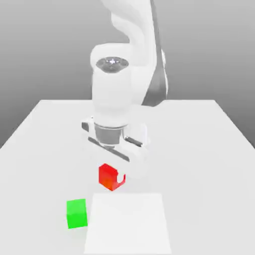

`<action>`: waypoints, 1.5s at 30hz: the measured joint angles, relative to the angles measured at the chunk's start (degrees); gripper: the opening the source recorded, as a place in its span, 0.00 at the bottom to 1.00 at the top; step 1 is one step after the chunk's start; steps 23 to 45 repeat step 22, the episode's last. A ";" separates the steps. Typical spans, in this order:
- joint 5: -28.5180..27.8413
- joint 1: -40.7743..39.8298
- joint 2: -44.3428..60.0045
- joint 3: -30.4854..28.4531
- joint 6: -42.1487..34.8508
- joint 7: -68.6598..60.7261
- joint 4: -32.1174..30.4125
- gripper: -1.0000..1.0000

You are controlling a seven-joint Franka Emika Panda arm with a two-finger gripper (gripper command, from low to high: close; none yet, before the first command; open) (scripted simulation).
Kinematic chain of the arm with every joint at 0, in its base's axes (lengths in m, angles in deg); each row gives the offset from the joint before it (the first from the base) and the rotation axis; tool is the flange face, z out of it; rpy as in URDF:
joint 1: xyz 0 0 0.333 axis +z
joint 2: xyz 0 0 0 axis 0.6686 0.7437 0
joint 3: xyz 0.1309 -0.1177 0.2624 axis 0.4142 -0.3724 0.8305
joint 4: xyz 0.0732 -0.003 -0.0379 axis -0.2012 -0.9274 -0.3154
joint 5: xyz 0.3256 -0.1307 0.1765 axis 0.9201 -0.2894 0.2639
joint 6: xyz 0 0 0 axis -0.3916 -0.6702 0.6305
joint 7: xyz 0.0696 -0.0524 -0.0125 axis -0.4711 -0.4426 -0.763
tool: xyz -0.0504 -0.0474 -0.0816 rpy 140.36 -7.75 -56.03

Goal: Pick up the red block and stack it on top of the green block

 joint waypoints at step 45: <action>5.81 -5.98 14.15 -3.78 4.93 -8.01 8.82 1.00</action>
